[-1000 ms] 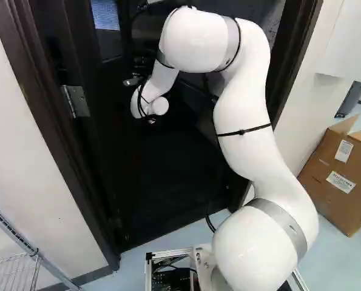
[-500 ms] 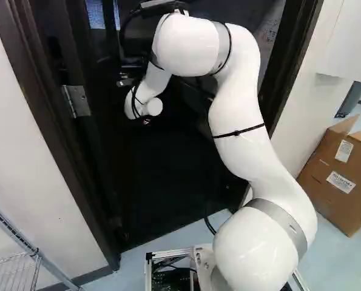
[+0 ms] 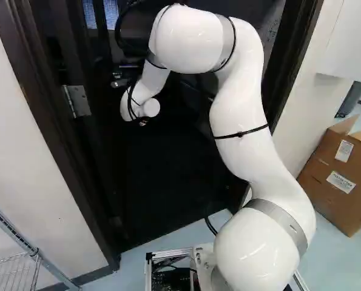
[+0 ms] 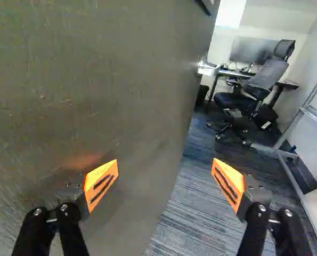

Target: Open the door and move inside

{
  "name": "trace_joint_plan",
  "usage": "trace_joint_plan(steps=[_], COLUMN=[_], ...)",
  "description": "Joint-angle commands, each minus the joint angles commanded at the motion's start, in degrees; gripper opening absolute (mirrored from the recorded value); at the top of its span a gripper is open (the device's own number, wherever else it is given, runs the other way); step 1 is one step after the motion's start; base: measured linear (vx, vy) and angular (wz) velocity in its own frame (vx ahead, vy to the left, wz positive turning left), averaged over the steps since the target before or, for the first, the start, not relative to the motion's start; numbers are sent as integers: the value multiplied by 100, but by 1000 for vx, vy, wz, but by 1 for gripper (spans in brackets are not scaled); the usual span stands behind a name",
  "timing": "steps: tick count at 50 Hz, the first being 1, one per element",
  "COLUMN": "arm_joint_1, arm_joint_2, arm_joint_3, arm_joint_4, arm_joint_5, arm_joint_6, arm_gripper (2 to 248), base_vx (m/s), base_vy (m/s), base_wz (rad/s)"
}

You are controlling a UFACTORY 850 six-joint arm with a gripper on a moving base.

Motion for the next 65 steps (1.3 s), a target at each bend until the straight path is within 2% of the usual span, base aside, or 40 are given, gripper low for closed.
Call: trace_joint_plan(steps=[24, 65], arm_joint_1=[186, 362], arm_joint_2=[136, 227], arm_joint_3=[179, 297], arm_joint_4=[0, -164], arm_joint_5=[0, 0], arm_joint_6=[0, 0], arm_gripper=[247, 247], base_vx=[0, 0], base_vy=[0, 0], base_wz=[0, 0])
